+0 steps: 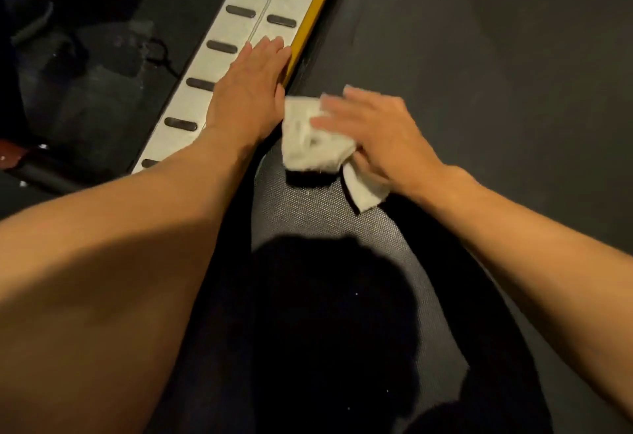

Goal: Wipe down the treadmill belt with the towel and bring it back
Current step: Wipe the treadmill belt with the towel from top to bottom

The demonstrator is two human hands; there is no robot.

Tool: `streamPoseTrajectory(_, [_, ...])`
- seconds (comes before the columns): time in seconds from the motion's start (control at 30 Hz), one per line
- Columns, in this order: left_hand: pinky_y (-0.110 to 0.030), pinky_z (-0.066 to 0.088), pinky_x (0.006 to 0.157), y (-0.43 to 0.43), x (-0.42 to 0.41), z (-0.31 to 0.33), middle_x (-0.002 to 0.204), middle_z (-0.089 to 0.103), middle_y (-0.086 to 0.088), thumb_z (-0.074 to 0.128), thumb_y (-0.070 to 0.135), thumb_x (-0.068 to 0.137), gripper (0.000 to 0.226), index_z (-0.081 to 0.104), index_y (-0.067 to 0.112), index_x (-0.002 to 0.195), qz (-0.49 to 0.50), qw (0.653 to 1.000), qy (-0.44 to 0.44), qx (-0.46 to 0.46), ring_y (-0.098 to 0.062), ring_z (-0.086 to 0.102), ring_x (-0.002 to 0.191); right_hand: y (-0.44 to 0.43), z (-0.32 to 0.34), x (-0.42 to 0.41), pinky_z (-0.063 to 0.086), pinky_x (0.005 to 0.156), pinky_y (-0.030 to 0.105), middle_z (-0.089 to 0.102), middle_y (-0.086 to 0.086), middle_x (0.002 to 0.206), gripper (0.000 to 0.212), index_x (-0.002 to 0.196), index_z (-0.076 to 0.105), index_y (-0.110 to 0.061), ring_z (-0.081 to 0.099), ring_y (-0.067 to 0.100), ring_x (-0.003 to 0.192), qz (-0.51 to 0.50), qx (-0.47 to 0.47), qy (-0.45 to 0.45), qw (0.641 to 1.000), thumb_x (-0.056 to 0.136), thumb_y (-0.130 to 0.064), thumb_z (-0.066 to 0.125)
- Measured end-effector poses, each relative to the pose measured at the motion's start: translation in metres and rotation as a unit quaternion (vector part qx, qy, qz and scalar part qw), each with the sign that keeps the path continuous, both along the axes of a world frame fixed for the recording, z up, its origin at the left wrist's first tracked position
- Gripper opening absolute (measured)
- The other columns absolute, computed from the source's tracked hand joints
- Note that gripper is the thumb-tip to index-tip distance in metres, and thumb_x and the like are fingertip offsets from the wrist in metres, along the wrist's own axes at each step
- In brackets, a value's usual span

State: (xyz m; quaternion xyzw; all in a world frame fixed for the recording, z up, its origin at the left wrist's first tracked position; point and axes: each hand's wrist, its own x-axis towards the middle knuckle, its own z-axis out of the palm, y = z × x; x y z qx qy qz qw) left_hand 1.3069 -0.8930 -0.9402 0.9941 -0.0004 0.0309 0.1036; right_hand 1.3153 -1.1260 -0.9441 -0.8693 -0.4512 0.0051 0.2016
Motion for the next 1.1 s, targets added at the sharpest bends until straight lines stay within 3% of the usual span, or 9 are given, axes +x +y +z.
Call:
streamPoseTrajectory(0.07, [-0.035,0.012,0.122,-0.002,0.003,0.002,0.156,0.029,-0.007,0.041,0.012,0.095,0.054,0.031,0.013,0.149,-0.015,1.0,0.013,0.008,-0.025,0.025,0.144,-0.001,-0.002,0.009,0.034,0.105,0.048,0.047,0.008,0.144,0.045,0.131,0.053,-0.026,0.043,0.035,0.132,-0.078,-0.012,-0.003,0.997,0.087,-0.027,0.043])
streamPoseTrajectory(0.17, [-0.043,0.024,0.116,-0.007,0.004,0.016,0.147,0.035,-0.011,0.046,0.005,0.092,0.052,0.034,0.009,0.143,-0.016,0.999,0.049,0.011,-0.032,0.036,0.133,0.012,0.005,-0.027,0.034,0.103,0.028,0.053,0.003,0.136,0.045,0.131,0.057,-0.027,0.045,0.016,0.125,-0.088,-0.02,0.097,0.991,0.089,-0.043,0.053])
streamPoseTrajectory(0.3, [-0.048,0.038,0.106,-0.013,0.003,0.033,0.145,0.035,-0.014,0.052,0.005,0.089,0.059,0.032,0.009,0.144,-0.021,0.994,0.108,0.015,-0.036,0.04,0.128,0.005,0.02,-0.075,0.044,0.085,0.042,0.065,0.006,0.117,0.052,0.11,0.069,-0.02,0.054,0.029,0.096,0.059,-0.018,0.091,0.994,0.071,-0.002,0.04])
streamPoseTrajectory(0.47, [-0.051,0.032,0.109,-0.028,-0.002,0.043,0.142,0.034,-0.019,0.061,0.004,0.086,0.062,0.031,0.004,0.141,0.02,0.989,0.144,0.038,-0.039,0.035,0.129,-0.039,0.024,-0.018,0.044,0.082,0.046,0.066,0.0,0.108,0.047,0.098,0.067,-0.029,0.057,0.038,0.098,-0.186,-0.021,0.084,0.979,0.067,-0.001,0.046])
streamPoseTrajectory(0.67, [-0.052,0.029,0.111,-0.043,-0.03,0.03,0.154,0.021,-0.017,0.063,0.014,0.085,0.075,0.023,0.011,0.149,0.029,0.991,0.114,0.064,-0.042,0.029,0.135,-0.061,0.026,-0.093,0.041,0.093,0.05,0.069,-0.002,0.11,0.052,0.102,0.071,-0.026,0.057,0.028,0.11,-0.086,-0.03,0.196,0.976,0.068,0.004,0.045])
streamPoseTrajectory(0.77, [-0.048,0.02,0.116,-0.061,-0.045,0.019,0.159,0.011,-0.018,0.058,0.015,0.089,0.074,0.019,0.012,0.153,-0.045,0.99,0.109,0.073,-0.042,0.022,0.141,-0.088,0.037,-0.066,0.045,0.088,0.053,0.068,-0.002,0.108,0.041,0.102,0.068,-0.032,0.06,0.027,0.106,-0.202,0.053,0.158,0.965,0.073,-0.012,0.048])
streamPoseTrajectory(0.87, [-0.046,0.02,0.118,-0.074,-0.05,0.019,0.16,0.008,-0.015,0.055,0.013,0.091,0.073,0.016,0.012,0.153,-0.105,0.978,0.167,0.069,-0.037,0.015,0.146,-0.112,0.024,-0.043,0.049,0.079,0.045,0.066,0.008,0.107,0.031,0.1,0.066,-0.021,0.059,0.038,0.101,-0.313,-0.018,0.103,0.944,0.076,-0.01,0.049])
streamPoseTrajectory(1.0, [-0.049,0.038,0.106,-0.088,-0.04,0.031,0.152,0.026,-0.018,0.044,0.018,0.096,0.064,0.016,0.025,0.154,-0.101,0.967,0.208,0.102,-0.039,0.034,0.135,-0.108,0.013,-0.098,0.046,0.084,0.043,0.067,0.014,0.109,0.056,0.106,0.069,-0.012,0.057,0.026,0.1,-0.145,0.028,0.118,0.982,0.067,-0.021,0.029])
streamPoseTrajectory(1.1, [-0.05,0.038,0.105,-0.101,-0.034,0.035,0.149,0.03,-0.02,0.042,0.018,0.096,0.062,0.019,0.032,0.152,-0.073,0.959,0.246,0.123,-0.041,0.04,0.13,-0.114,0.026,-0.098,0.043,0.083,0.034,0.071,0.01,0.102,0.046,0.094,0.074,-0.011,0.057,0.017,0.095,-0.096,0.075,0.11,0.986,0.064,-0.012,0.039])
